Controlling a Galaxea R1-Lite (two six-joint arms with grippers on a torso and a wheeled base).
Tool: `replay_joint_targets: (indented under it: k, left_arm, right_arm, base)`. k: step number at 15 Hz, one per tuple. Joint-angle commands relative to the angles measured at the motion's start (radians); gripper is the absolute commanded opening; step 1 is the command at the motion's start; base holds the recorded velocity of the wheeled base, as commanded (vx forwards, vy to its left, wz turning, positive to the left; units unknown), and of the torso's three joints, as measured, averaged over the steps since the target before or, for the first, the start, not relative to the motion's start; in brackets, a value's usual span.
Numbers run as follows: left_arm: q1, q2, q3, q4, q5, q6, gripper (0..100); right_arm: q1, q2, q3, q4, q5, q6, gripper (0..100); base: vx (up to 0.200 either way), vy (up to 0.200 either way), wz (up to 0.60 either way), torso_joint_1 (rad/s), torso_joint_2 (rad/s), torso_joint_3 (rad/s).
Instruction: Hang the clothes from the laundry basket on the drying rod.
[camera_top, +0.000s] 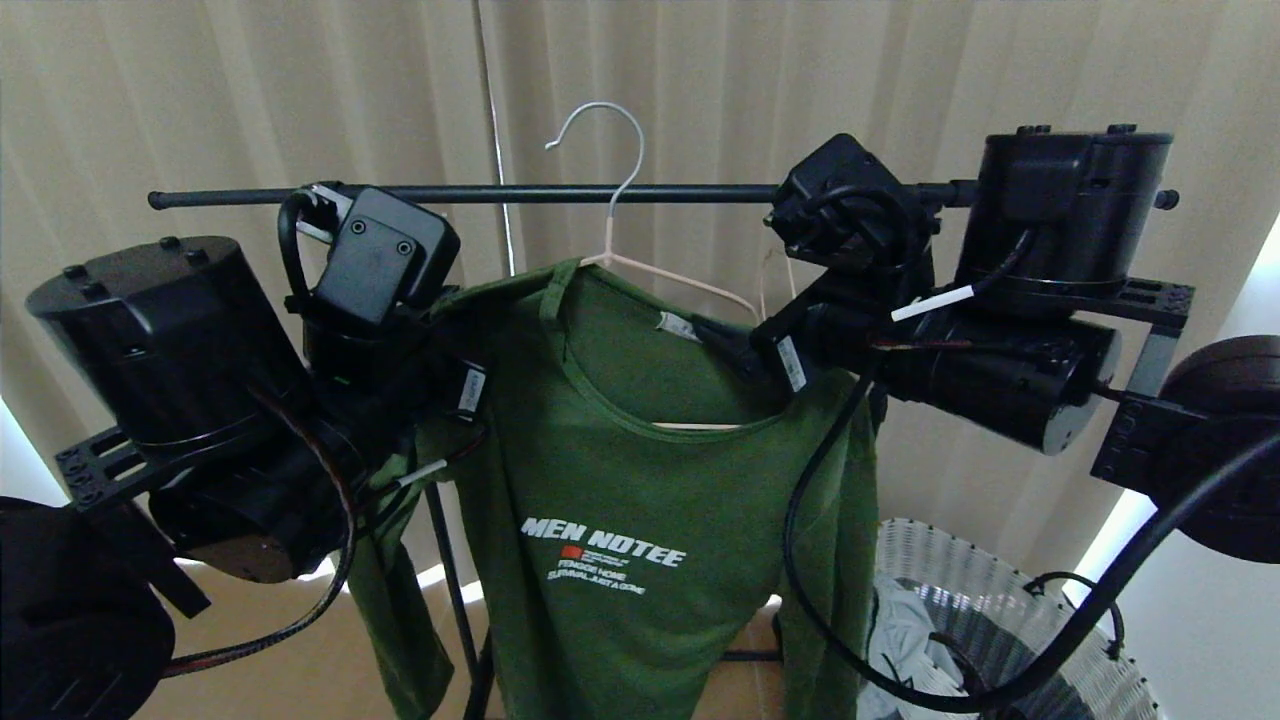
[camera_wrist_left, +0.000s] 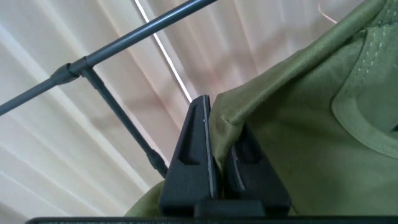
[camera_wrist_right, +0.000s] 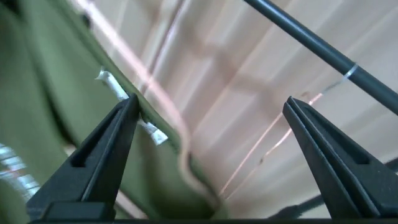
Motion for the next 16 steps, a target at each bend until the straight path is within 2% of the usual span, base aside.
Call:
replay_joint_targets:
  k: [1,3,4,14,15,16]
  left_arm:
    - [-0.020,-0.012,0.010,-0.002,-0.001,0.001,0]
    - [-0.021,-0.011,0.017,-0.022,-0.001,0.003,0]
    - [-0.021,-0.009,0.018,-0.028,-0.001,0.003,0]
    - [-0.023,-0.014,0.059,-0.030,-0.006,-0.006,0]
    - [-0.024,-0.023,0.059,-0.028,-0.010,-0.013,100]
    - [-0.029,-0.032,0.059,-0.028,-0.012,-0.019,100]
  right_arm:
    - [-0.023,0.030,-0.018,-0.002,0.000,-0.001,100]
    - [-0.023,0.032,-0.015,-0.002,0.000,-0.001,100]
    - [-0.023,0.032,-0.016,-0.002,0.000,-0.001,0]
    - [-0.020,0.015,-0.004,-0.002,0.000,0.001,0]
    - [-0.020,-0.008,0.014,-0.004,0.000,0.001,0]
    - [-0.021,-0.027,0.034,-0.004,0.000,0.001,0]
  base:
    - [0.000,0.000,0.00,0.000,0.00,0.000]
    - [0.000,0.000,0.00,0.000,0.00,0.000]
    - [0.000,0.000,0.00,0.000,0.00,0.000]
    - [0.000,0.000,0.00,0.000,0.00,0.000]
    - [0.000,0.000,0.00,0.000,0.00,0.000]
    - [0.000,0.000,0.00,0.000,0.00,0.000]
